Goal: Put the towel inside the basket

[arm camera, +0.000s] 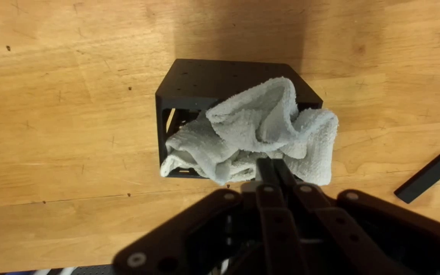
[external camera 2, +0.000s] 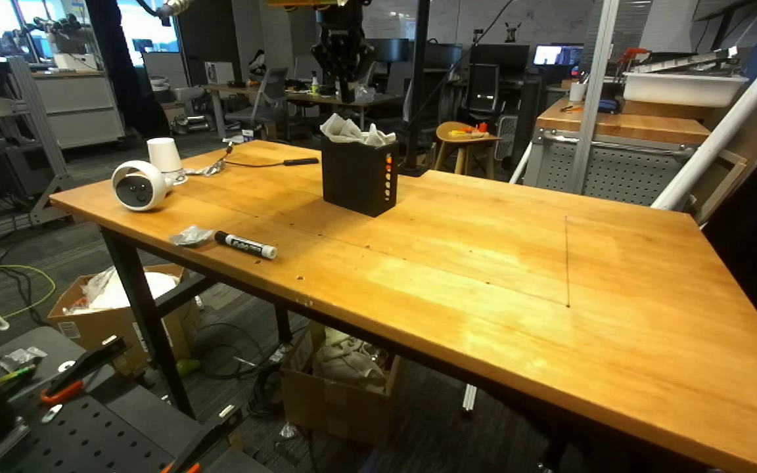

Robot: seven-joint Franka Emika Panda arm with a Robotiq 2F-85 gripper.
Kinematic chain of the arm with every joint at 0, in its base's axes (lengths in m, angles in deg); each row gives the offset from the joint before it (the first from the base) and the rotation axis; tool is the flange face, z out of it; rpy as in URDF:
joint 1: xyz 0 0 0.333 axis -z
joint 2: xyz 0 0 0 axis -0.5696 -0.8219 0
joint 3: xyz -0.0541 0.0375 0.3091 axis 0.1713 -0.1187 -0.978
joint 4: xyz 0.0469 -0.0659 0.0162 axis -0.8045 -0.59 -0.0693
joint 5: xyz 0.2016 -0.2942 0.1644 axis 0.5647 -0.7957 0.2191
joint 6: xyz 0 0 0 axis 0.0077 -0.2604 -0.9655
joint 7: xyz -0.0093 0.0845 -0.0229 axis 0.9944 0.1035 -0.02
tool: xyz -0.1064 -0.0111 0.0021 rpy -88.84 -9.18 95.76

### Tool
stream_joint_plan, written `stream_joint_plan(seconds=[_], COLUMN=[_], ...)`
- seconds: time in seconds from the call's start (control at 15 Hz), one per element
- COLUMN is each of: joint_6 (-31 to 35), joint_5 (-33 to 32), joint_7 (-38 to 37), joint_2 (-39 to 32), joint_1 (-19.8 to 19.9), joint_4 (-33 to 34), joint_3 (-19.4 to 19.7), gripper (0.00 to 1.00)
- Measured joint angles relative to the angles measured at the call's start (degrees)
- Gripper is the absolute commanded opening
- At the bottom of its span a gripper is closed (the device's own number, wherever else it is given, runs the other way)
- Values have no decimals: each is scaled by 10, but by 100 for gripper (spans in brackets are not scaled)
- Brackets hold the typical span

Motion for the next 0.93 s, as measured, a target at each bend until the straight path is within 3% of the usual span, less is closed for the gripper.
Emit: stream_joint_plan(seconds=[0.93], joint_6=[36], joint_5=[22], joint_7=[18], joint_2=[-21], joint_1=[-7], joint_4=[-46], joint_3=[-21], gripper=[2])
